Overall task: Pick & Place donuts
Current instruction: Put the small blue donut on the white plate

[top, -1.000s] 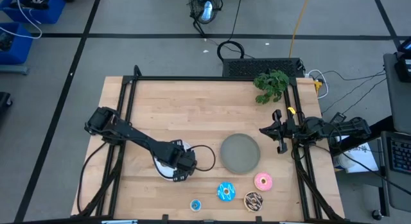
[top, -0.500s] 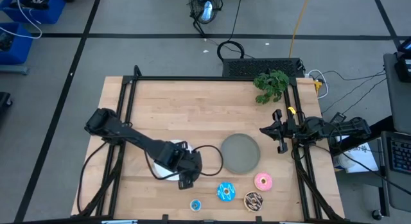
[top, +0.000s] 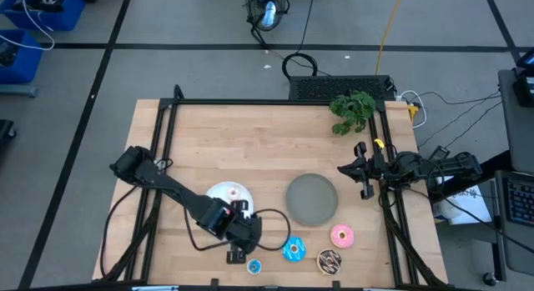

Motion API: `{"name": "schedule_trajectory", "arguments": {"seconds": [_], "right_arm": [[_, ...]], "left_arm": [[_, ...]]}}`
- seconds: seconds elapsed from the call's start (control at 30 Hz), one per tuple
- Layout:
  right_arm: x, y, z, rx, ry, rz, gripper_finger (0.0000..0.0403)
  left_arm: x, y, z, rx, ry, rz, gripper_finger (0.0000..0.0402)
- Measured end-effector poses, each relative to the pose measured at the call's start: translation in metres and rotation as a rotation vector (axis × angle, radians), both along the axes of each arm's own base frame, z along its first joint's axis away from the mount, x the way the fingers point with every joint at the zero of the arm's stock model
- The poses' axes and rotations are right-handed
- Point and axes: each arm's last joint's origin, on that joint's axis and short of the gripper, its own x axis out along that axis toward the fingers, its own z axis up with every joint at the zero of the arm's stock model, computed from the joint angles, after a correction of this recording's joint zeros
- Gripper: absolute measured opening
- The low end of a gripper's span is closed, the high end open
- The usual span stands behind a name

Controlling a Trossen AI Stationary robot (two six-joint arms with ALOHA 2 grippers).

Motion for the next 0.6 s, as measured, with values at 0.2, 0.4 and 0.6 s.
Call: {"name": "schedule_trajectory", "arguments": {"seconds": [0.2, 0.4, 0.6], "right_arm": [[0.000, 0.000, 0.000, 0.000, -0.002, 0.000, 0.0000], [0.001, 0.000, 0.000, -0.001, 0.004, 0.000, 0.0000], [0.001, 0.000, 0.000, -0.001, 0.004, 0.001, 0.0000]], "left_arm": [[0.018, -0.018, -0.012, 0.011, 0.060, -0.095, 0.0004], [0.039, -0.040, 0.005, 0.015, 0.027, -0.149, 0.0003], [0.053, -0.067, 0.005, 0.065, -0.044, -0.293, 0.0002]]}}
